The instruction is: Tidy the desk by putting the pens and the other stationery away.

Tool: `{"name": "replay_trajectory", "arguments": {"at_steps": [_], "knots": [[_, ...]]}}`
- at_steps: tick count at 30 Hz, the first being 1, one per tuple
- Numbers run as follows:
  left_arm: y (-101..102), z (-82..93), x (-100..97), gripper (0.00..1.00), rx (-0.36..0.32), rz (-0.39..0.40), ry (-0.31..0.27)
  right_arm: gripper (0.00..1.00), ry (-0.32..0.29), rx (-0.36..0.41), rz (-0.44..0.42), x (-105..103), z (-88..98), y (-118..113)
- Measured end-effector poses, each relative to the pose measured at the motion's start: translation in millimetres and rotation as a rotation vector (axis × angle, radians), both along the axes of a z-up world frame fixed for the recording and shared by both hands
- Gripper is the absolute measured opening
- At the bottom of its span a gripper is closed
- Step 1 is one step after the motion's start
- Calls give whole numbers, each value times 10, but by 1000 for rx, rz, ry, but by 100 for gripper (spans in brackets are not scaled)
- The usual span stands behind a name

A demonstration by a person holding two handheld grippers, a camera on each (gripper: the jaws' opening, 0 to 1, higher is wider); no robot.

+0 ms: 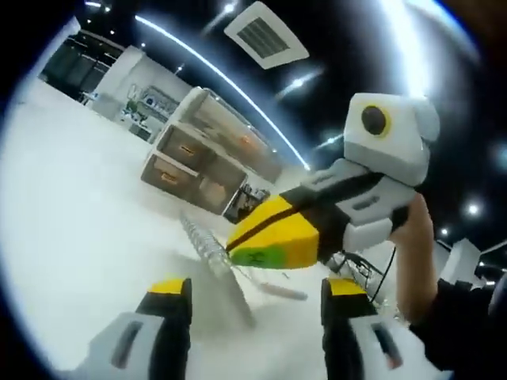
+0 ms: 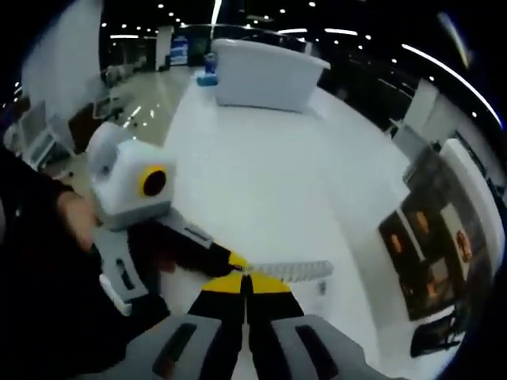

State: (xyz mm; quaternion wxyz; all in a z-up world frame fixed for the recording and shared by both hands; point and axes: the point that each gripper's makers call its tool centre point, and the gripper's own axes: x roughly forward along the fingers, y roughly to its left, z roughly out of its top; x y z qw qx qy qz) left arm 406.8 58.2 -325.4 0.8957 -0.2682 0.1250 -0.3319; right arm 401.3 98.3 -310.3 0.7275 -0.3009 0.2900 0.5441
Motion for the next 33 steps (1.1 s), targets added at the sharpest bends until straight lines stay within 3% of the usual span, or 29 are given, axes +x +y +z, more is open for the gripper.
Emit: {"name": "replay_trajectory", "arguments": {"at_steps": [6, 19, 24, 30, 33], "knots": [[54, -27, 91, 55, 12, 46, 4, 0, -12, 22, 9, -61, 31, 49], [22, -110, 94, 36, 50, 35, 20, 0, -47, 58, 13, -190, 76, 120], [24, -157, 69, 28, 106, 30, 4, 0, -55, 73, 9, -240, 31, 113], [47, -164, 54, 12, 129, 31, -25, 0, -40, 94, 2, -232, 23, 88], [72, -168, 64, 9, 118, 33, -23, 0, -45, 103, 0, -217, 48, 69]]}}
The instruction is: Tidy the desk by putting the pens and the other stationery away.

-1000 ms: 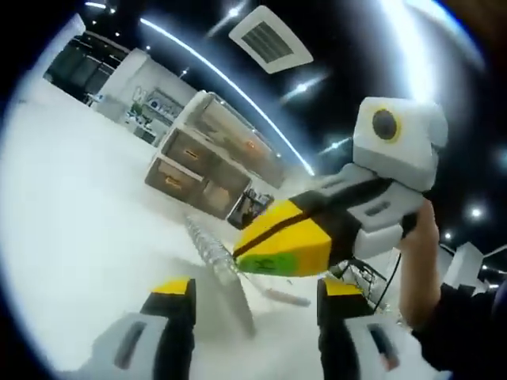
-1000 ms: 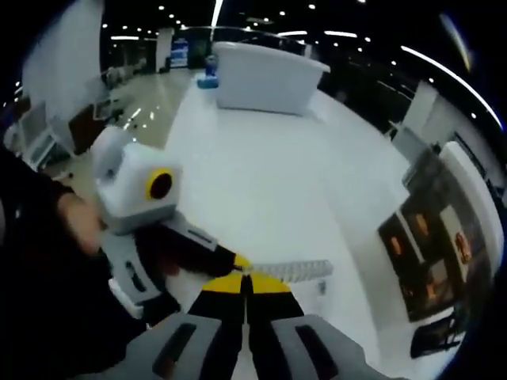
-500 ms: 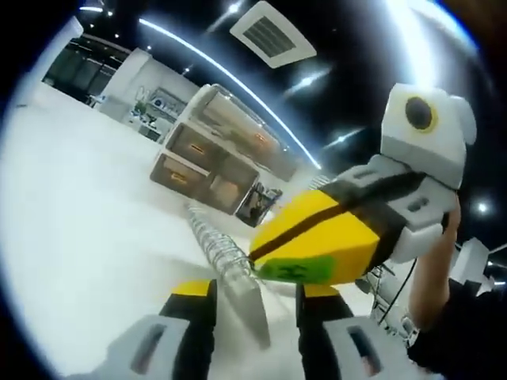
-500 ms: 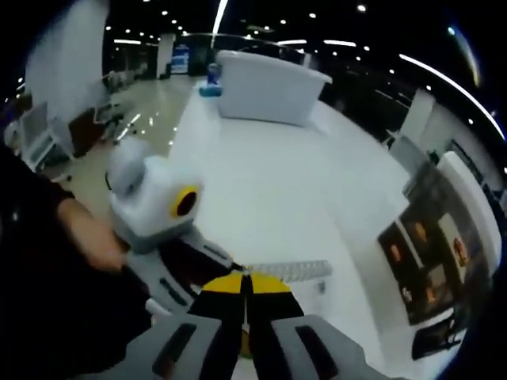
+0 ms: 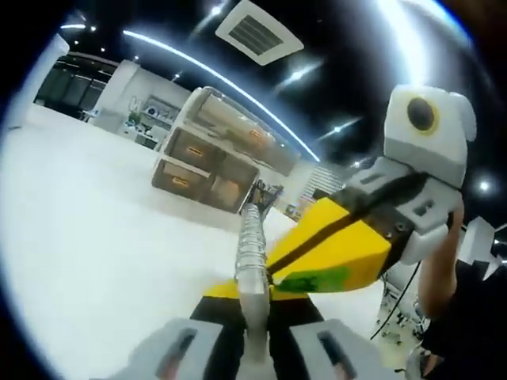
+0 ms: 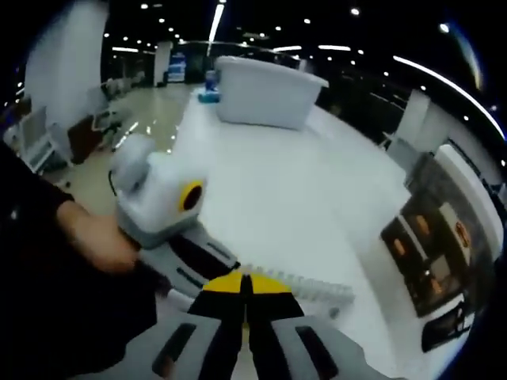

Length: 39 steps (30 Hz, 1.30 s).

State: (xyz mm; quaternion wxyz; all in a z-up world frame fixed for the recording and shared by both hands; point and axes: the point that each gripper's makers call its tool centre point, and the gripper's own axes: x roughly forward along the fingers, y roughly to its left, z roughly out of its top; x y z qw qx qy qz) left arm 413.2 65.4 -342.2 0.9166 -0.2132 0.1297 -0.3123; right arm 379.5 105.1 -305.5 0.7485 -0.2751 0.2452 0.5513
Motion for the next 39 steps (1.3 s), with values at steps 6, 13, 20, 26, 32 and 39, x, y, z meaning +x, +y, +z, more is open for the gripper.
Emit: {"name": "replay_trajectory", "arguments": {"at_steps": [6, 13, 20, 26, 32, 39], "knots": [[-23, 18, -29, 8, -13, -17, 2, 0, -18, 43, 14, 7, 47, -17], [-20, 121, -85, 7, -48, -41, -13, 3, -61, 115, 20, -55, 165, -82], [125, 155, -97, 7, -115, -34, -4, 7, -93, 233, -51, -60, 351, -373], [194, 288, -151, 7, -207, -53, -8, 14, -207, 282, -69, -97, 356, -587], [132, 468, -229, 7, -352, -113, 6, 15, -280, 343, -95, -188, 344, -744], [136, 649, -285, 7, -569, -194, 15, 22, -114, 555, -221, -210, 326, -894]]}}
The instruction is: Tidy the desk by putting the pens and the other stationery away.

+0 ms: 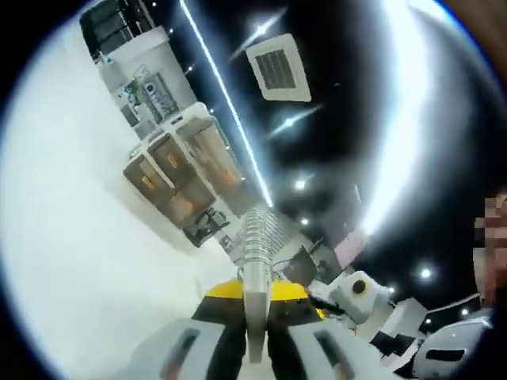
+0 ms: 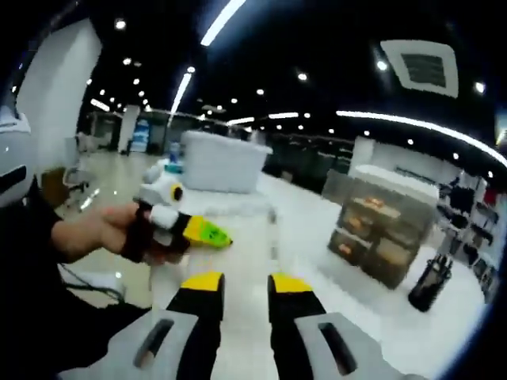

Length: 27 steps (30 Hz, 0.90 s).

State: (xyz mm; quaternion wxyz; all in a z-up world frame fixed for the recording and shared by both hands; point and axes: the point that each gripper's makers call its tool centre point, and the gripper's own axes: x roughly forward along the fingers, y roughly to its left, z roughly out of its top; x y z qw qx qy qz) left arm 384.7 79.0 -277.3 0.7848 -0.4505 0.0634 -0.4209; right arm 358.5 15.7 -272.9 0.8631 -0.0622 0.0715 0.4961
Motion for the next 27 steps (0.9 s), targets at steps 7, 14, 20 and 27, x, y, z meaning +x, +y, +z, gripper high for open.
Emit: {"name": "replay_trajectory", "arguments": {"at_steps": [7, 14, 20, 27], "knots": [[-33, 146, -99, 7, -157, -76, -32, 34, 294, 506, -17, 77, 162, -122], [-205, 136, -204, 7, -220, -152, 0, 33, 494, 801, 73, 70, 275, -37], [-293, 96, -233, 7, -249, -185, 29, 21, 526, 836, 106, 26, 298, 59], [-348, 70, -244, 8, -240, -191, 36, 6, 571, 880, 71, 91, 233, 23]]}}
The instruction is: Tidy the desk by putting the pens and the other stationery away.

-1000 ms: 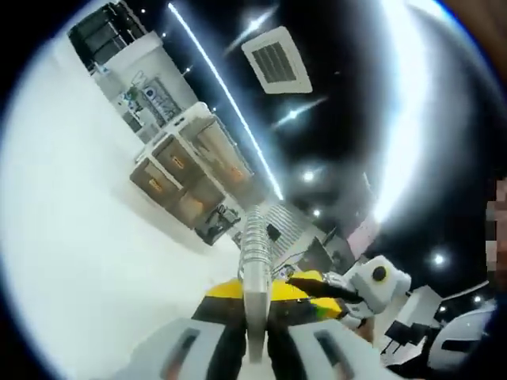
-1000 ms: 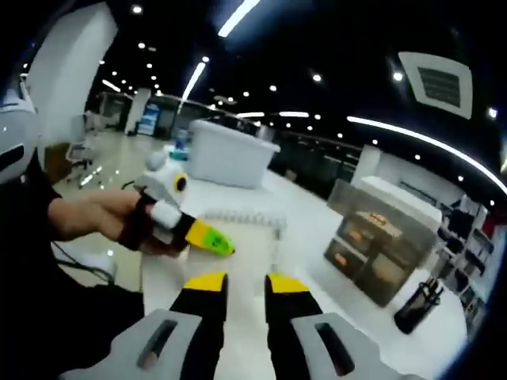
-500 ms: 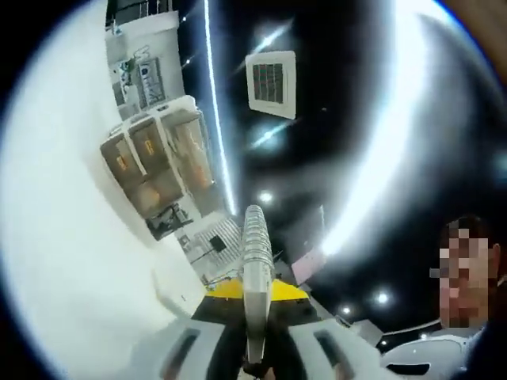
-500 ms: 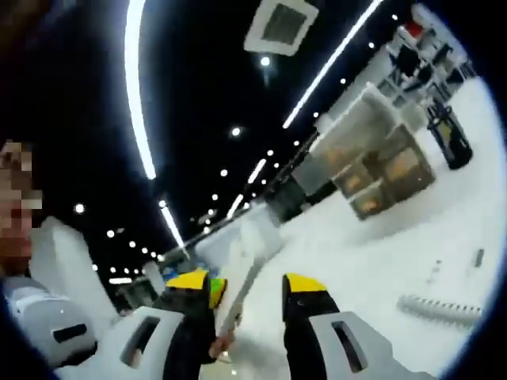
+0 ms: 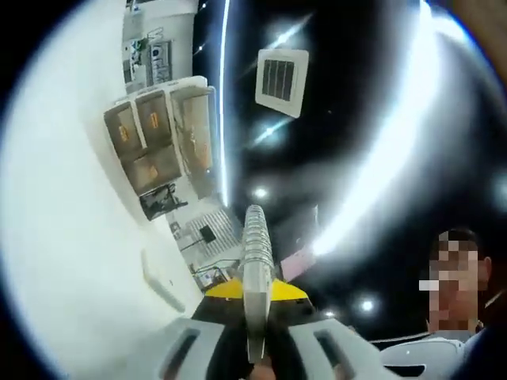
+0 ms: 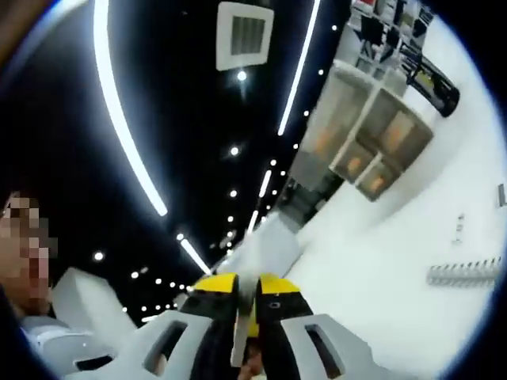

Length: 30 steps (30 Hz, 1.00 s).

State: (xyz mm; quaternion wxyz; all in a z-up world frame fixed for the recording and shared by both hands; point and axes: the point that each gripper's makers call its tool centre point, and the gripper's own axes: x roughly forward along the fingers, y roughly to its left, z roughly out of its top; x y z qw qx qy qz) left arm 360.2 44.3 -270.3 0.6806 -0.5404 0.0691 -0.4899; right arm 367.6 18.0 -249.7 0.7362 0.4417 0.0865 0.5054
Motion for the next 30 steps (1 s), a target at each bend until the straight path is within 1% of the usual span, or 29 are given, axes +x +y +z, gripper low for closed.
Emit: {"name": "replay_trajectory", "arguments": {"at_steps": [2, 3, 5, 7, 8, 9, 10, 11, 12, 13, 14, 16, 17, 18, 19, 20, 21, 22, 23, 24, 25, 26, 27, 28, 29, 30], "knots": [[-6, -15, 5, 8, 19, 7, -9, 6, 13, 3, -3, -1, -15, -4], [-15, -34, 17, 8, 63, 30, -40, 5, 23, 10, -3, 2, -23, -8], [-12, -35, 30, 11, 122, 65, -84, 5, 30, 20, -6, 9, -24, -18], [-5, -54, 34, 19, 224, 103, -150, 5, 39, 27, -8, 22, -21, -29], [20, -56, 55, 27, 283, 145, -188, 5, 39, 23, -14, 34, -26, -39], [46, -34, 63, 33, 311, 171, -214, 5, 35, 14, -27, 50, -34, -55], [60, -32, 61, 39, 359, 190, -251, 5, 32, 10, -35, 59, -37, -69], [81, -35, 58, 44, 421, 213, -299, 5, 35, 13, -39, 68, -37, -82], [96, -39, 55, 48, 495, 239, -357, 5, 38, 16, -45, 84, -40, -103], [116, -44, 56, 51, 587, 275, -436, 5, 41, 20, -46, 97, -41, -118], [135, -55, 66, 54, 655, 308, -485, 5, 46, 26, -48, 108, -41, -136], [211, -128, 112, 60, 890, 395, -621, 5, 49, 33, -48, 116, -36, -149], [230, -149, 122, 63, 951, 412, -652, 5, 49, 34, -48, 116, -35, -152], [234, -134, 108, 64, 995, 426, -699, 5, 49, 43, -50, 120, -24, -167], [247, -88, 92, 65, 1004, 443, -733, 5, 50, 42, -57, 130, -25, -177], [283, -30, 85, 64, 1042, 481, -786, 5, 52, 46, -58, 135, -22, -186], [309, -3, 88, 65, 1078, 507, -822, 5, 57, 55, -57, 139, -17, -195], [317, 54, 63, 66, 1137, 539, -909, 5, 61, 61, -60, 147, -14, -207], [312, 80, 45, 66, 1169, 552, -959, 5, 63, 62, -64, 155, -12, -216], [289, 106, 7, 66, 1248, 567, -1061, 5, 65, 64, -71, 168, -10, -232], [279, 111, -10, 66, 1283, 570, -1101, 5, 68, 66, -74, 176, -8, -243], [250, 128, -42, 66, 1340, 578, -1177, 5, 69, 68, -77, 188, -1, -261], [232, 132, -53, 65, 1393, 583, -1234, 5, 75, 80, -80, 201, 13, -285], [218, 129, -63, 65, 1430, 585, -1270, 5, 79, 89, -78, 213, 24, -303], [203, 138, -65, 62, 1491, 610, -1326, 5, 82, 99, -76, 223, 34, -318], [185, 155, -61, 60, 1582, 656, -1417, 5, 84, 104, -73, 221, 41, -318]]}}
